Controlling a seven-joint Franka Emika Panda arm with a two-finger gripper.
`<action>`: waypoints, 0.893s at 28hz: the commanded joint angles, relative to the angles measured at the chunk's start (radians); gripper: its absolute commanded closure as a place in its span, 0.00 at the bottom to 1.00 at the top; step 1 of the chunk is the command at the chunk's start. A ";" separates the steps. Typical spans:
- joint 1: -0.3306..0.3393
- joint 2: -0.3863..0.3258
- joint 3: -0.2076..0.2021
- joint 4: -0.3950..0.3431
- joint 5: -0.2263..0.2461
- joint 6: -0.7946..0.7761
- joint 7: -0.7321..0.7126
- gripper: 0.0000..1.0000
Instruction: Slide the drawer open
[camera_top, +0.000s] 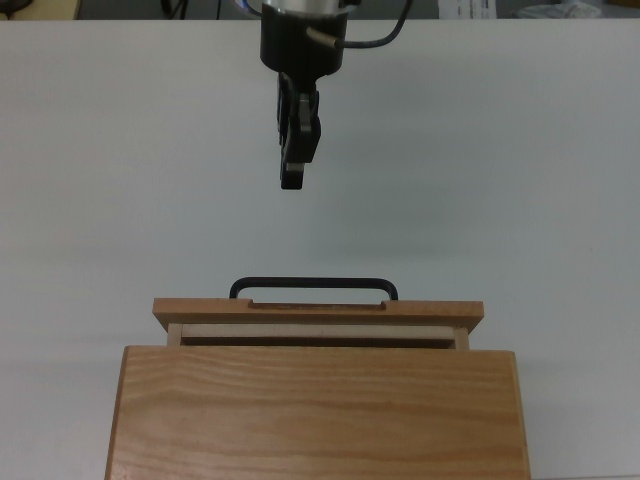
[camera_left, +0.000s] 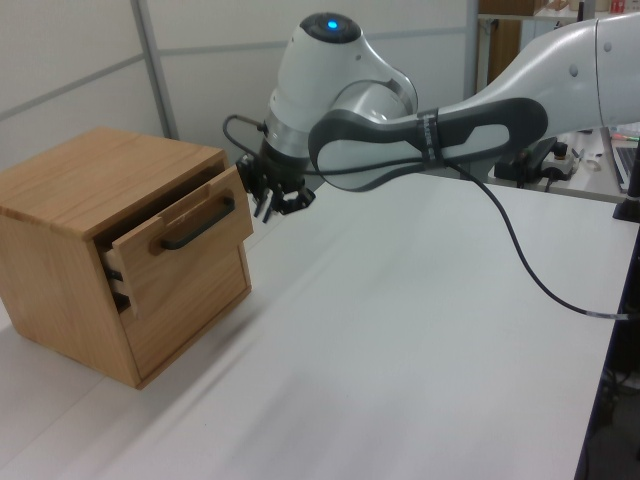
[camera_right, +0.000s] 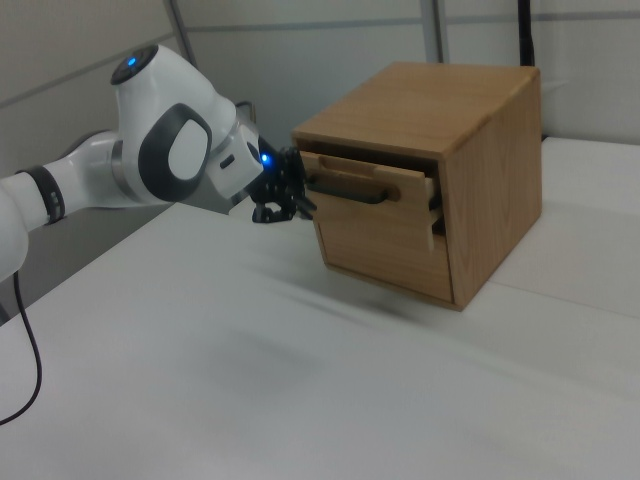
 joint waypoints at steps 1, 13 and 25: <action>-0.004 0.068 0.003 0.090 0.011 0.011 -0.021 0.34; -0.009 0.203 0.001 0.207 -0.084 0.019 -0.044 0.00; -0.010 0.269 0.001 0.278 -0.102 0.045 -0.044 0.04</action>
